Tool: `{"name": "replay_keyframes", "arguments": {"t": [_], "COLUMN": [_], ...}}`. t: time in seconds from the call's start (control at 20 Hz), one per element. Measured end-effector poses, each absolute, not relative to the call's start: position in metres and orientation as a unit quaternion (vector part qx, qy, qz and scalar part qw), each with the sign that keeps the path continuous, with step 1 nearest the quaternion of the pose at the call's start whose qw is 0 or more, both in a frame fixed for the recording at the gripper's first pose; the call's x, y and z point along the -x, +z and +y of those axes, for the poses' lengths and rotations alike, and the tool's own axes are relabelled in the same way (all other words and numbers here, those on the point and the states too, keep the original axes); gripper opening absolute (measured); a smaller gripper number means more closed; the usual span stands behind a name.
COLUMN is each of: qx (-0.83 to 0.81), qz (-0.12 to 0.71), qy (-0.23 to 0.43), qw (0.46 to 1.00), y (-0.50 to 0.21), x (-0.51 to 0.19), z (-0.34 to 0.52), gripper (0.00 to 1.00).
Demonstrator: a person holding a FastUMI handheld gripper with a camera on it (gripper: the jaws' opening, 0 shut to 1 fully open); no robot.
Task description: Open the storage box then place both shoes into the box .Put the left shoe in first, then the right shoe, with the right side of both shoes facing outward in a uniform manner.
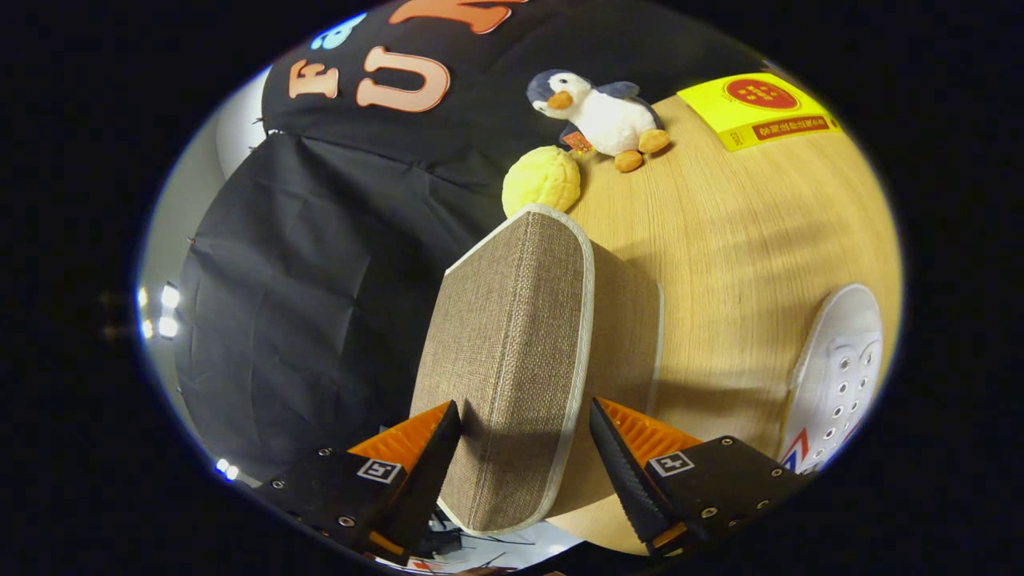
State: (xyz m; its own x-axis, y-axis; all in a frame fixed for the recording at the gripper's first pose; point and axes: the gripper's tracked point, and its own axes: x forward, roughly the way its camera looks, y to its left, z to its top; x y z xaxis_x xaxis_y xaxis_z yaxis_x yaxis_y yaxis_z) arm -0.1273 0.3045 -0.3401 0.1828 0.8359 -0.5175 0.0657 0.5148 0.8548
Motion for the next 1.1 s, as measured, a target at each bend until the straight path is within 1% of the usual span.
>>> {"name": "replay_keyframes", "arguments": {"t": [0.1, 0.2, 0.25, 0.4, 0.45, 0.55, 0.7, 0.95, 1.05, 1.1], "qx": [-0.421, -0.426, -0.43, -0.436, -0.434, -0.433, -0.459, -0.465, -0.442, -0.439], "qz": [0.574, 0.573, 0.574, 0.573, 0.569, 0.557, 0.539, 0.529, 0.54, 0.548], "qy": [0.287, 0.284, 0.283, 0.274, 0.27, 0.266, 0.265, 0.271, 0.266, 0.267], "qw": [0.642, 0.64, 0.637, 0.637, 0.644, 0.657, 0.655, 0.656, 0.665, 0.66], "y": [-0.34, -0.337, -0.335, -0.324, -0.321, -0.313, -0.298, -0.293, -0.306, -0.308], "x": [0.129, 0.128, 0.128, 0.127, 0.126, 0.124, 0.117, 0.115, 0.119, 0.124], "z": [0.307, 0.304, 0.301, 0.289, 0.283, 0.276, 0.275, 0.288, 0.291, 0.294], "gripper": [0.95, 0.87, 0.8, 0.72, 0.65, 0.57, 0.53, 0.39, 0.38, 0.38]}}
